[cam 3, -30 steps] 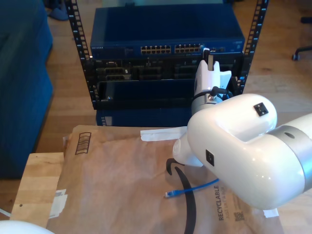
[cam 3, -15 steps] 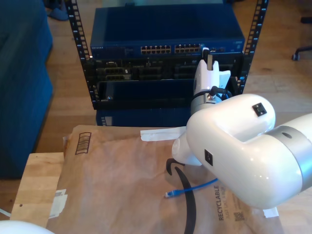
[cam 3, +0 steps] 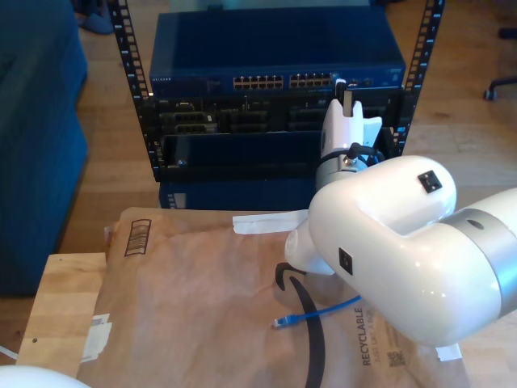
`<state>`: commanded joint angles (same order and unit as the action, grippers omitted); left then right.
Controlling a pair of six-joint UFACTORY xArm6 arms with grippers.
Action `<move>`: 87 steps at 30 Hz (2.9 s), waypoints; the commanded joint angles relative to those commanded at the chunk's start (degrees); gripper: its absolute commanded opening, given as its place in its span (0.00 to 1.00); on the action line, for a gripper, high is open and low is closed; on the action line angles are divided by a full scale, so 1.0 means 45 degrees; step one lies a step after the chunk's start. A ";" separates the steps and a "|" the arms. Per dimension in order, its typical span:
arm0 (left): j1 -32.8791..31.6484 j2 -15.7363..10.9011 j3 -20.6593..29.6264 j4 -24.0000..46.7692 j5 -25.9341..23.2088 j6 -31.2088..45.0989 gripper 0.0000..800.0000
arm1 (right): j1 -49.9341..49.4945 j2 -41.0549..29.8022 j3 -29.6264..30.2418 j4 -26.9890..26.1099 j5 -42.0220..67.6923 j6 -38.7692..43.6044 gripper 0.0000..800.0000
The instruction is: Grab the cable and plug it in
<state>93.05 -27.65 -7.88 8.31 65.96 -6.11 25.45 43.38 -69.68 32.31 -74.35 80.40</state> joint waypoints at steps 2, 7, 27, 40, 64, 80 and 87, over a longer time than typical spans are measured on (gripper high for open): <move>0.0000 0.0000 0.0000 0.0000 0.0000 0.0000 1.00 | 0.0000 0.0000 0.0020 0.0000 0.0000 0.0000 0.00; 0.0000 0.0000 0.0000 0.0000 0.0000 -0.0020 1.00 | 0.0117 0.0000 0.0039 0.0000 -0.0020 0.0000 0.00; 0.0000 0.0000 0.0000 0.0000 0.0000 -0.0020 1.00 | 0.0117 0.0488 -0.0723 -0.0020 0.0039 -0.0020 0.00; 0.0000 0.0000 0.0000 0.0000 0.0000 -0.0020 1.00 | 0.0098 0.0469 -0.0606 -0.0020 0.0020 0.0000 0.00; 0.0000 0.0000 0.0000 0.0000 0.0000 -0.0020 1.00 | -0.0098 0.0586 -0.1133 -0.0020 0.0117 -0.0020 0.00; 0.0000 0.0000 0.0000 0.0000 0.0000 0.0000 1.00 | -0.0039 -0.0684 0.1348 -0.0293 -0.0039 0.0020 0.42; 0.0000 0.0000 0.0000 0.0000 0.0000 0.0000 1.00 | -0.0020 -0.2579 0.4122 -0.0957 0.0059 0.0059 0.49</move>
<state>93.05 -27.65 -7.88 8.31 65.96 -6.11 25.36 31.78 -51.13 28.00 -74.09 80.66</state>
